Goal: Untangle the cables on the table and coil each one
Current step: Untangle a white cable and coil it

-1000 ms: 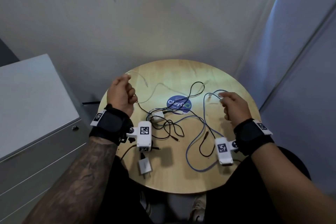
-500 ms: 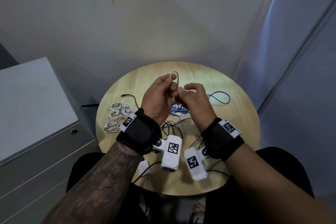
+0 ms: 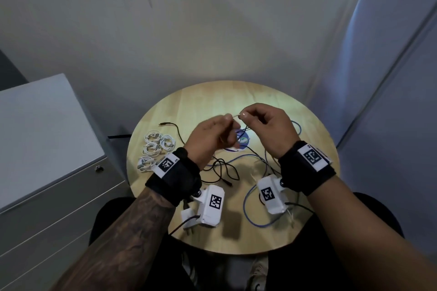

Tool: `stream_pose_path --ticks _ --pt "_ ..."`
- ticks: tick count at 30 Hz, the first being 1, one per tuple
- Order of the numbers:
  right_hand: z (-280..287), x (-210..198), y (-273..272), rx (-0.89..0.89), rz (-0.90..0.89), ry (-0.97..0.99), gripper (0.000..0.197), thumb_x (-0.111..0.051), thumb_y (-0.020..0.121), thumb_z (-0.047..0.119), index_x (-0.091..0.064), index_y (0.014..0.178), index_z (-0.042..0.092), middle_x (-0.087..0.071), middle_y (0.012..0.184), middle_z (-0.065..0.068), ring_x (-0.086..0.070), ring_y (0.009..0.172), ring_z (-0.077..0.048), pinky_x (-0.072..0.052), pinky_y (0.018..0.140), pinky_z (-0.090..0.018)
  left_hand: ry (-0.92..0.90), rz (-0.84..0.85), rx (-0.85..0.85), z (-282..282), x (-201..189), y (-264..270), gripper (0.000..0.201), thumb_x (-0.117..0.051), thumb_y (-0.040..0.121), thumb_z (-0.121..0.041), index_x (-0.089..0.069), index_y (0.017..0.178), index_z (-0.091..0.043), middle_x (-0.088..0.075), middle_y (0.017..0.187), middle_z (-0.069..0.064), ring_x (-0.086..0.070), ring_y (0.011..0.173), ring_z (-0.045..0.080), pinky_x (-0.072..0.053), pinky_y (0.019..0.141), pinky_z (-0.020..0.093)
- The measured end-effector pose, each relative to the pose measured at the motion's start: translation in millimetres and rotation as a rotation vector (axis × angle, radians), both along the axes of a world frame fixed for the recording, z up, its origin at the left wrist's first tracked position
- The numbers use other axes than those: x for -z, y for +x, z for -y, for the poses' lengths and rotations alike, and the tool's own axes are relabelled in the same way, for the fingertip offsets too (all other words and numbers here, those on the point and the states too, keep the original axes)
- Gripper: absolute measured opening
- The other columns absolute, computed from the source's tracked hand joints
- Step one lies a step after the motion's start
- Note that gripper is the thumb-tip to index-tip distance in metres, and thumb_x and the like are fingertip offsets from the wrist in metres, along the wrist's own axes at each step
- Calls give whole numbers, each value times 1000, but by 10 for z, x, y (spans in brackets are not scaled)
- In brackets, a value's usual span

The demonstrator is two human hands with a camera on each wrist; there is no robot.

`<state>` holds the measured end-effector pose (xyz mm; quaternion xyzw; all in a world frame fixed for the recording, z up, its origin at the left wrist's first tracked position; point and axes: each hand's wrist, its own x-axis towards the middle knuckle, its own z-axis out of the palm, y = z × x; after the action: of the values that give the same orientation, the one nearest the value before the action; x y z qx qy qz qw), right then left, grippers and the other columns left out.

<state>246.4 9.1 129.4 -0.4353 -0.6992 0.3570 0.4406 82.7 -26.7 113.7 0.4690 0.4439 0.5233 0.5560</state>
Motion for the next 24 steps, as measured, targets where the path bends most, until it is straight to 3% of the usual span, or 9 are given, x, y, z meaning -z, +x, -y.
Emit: stream_pose_path --ticks 2,3,7,9,12,15,17,21,24 --pt "-45 40 23 37 29 23 10 -66 92 22 -71 84 19 -67 77 -3 -53 68 -13 -45 68 -26 -115 102 93 52 -10 6 31 -44 103 -28 -58 83 -9 -32 56 -2 -33 49 13 -49 57 24" --pt "-64 69 38 62 36 30 10 -66 92 23 -70 84 20 -67 76 -1 -53 68 -13 -45 67 -25 -150 124 117 63 5 4 31 -43 104 -26 -57 82 -9 -28 56 -4 -27 48 11 -44 55 20" --pt "-143 264 107 161 -72 -4 6 -66 92 22 -71 88 20 -71 87 7 -61 81 -7 -47 76 -18 -227 319 213 142 50 -30 28 -38 99 -19 -58 83 -8 -26 52 -6 -25 43 11 -46 78 33" --pt "-147 413 96 151 -33 -27 7 -66 92 25 -72 89 23 -71 88 8 -62 83 -8 -48 78 -22 -228 458 253 179 57 -55 25 -35 95 -15 -58 88 -7 -27 53 -6 -26 45 10 -46 68 33" --pt "-41 694 13 77 99 -97 11 -62 94 29 -70 86 31 -68 78 11 -60 75 -7 -49 74 -27 -191 560 206 203 74 -49 23 -36 92 -8 -58 98 -6 -39 63 -2 -40 55 12 -45 61 29" --pt "164 884 -70 -108 249 -134 14 -58 95 29 -70 89 26 -63 69 4 -55 67 -10 -50 73 -34 -162 606 9 159 191 -60 20 -39 100 -5 -59 103 -2 -64 76 6 -66 73 19 -58 73 32" --pt "301 893 -105 -247 371 -131 18 -56 97 33 -71 95 23 -63 70 -3 -52 65 -9 -48 71 -32 -145 626 -114 130 310 -89 20 -40 102 -7 -58 103 -1 -71 83 9 -72 83 22 -59 80 33" --pt "438 688 -100 -300 499 -82 25 -56 91 41 -60 67 34 -61 66 6 -56 66 -10 -49 70 -35 -83 401 -282 101 557 -185 18 -42 102 -4 -60 99 -2 -72 77 5 -72 78 20 -57 77 29" --pt "407 417 -28 -205 283 -136 20 -64 85 27 -64 65 27 -65 66 7 -56 64 -5 -48 67 -28 -46 93 -246 145 625 -203 19 -44 100 -1 -64 97 -1 -67 73 7 -67 67 19 -54 73 30"
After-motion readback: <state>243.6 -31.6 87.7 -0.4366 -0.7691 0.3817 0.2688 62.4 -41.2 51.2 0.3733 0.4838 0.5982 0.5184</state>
